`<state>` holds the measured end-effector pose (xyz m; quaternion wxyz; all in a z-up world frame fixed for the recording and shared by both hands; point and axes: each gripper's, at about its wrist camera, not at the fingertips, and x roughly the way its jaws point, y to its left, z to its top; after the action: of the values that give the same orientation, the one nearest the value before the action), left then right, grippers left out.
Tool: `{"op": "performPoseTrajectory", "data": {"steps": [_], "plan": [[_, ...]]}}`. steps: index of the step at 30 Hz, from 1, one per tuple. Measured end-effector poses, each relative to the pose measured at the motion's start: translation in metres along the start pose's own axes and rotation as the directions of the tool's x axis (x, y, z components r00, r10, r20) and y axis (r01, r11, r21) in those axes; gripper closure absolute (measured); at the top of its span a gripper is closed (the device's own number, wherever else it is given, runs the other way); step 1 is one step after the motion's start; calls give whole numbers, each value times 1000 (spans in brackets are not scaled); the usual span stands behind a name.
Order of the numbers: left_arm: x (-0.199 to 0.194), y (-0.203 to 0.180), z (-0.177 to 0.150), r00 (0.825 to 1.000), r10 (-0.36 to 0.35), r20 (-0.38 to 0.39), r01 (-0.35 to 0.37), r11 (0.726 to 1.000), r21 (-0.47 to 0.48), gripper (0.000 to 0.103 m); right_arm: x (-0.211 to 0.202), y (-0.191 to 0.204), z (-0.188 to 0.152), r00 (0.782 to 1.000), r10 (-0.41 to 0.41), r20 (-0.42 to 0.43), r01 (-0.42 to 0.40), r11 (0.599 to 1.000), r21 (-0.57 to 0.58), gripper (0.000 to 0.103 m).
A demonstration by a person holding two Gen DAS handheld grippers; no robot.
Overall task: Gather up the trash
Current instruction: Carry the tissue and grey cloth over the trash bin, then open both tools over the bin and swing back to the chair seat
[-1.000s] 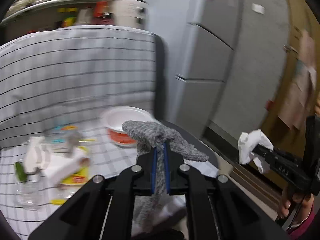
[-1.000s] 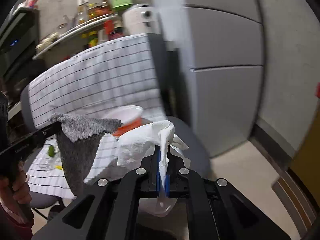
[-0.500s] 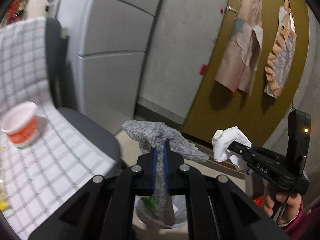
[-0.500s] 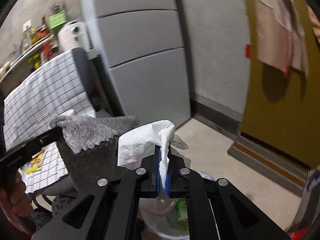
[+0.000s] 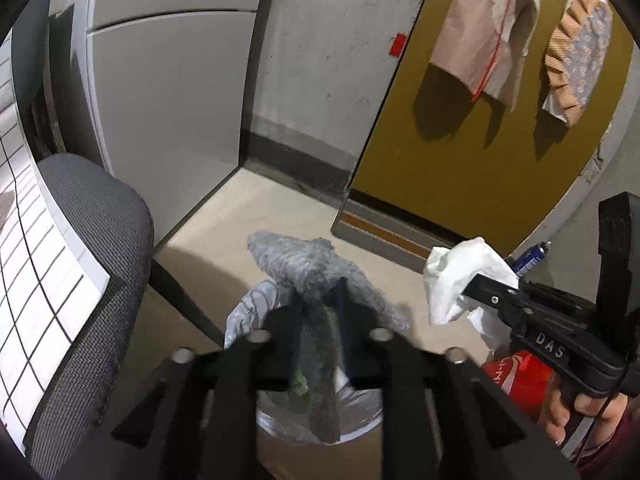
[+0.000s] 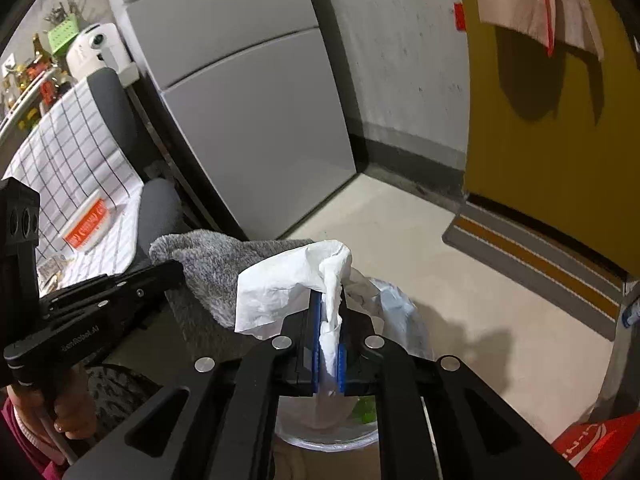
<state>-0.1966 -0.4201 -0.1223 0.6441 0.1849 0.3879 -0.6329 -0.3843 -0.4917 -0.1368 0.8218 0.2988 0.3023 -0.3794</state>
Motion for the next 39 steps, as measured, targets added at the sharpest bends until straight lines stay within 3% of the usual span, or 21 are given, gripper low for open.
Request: {"op": "performPoseTrajectory", "data": {"steps": [2,4,10,14,20,25,32,39], "plan": [[4,3,1,1000,6,-8,-6,1000,-7,69,5,-3,-2,1000,6,-20,-5,1000,12,84],[7,5,1,1000,10,-13,-10,1000,-15,64,9,-4,-4,1000,10,-30,-10,1000,13,71],[3,13,1,1000,25,-6,-26,999,-38,60,17,-4,-9,998,6,-65,-6,1000,8,52],[-15,25,0,996,80,27,-78,995,-59,59,16,3,-9,998,17,-63,-18,1000,-10,51],[-57,48,-7,977,194,87,-185,978,-100,59,3,33,-1,1000,15,-16,-17,995,-97,51],[-101,68,-20,944,302,133,-283,948,-145,59,-7,73,4,1000,23,3,-22,982,-187,51],[-148,99,-50,897,422,130,-388,894,-227,59,-18,129,3,998,58,17,-50,952,-301,50],[-174,123,-73,877,468,109,-419,857,-301,59,-25,159,-1,998,64,23,-51,929,-366,47]]}}
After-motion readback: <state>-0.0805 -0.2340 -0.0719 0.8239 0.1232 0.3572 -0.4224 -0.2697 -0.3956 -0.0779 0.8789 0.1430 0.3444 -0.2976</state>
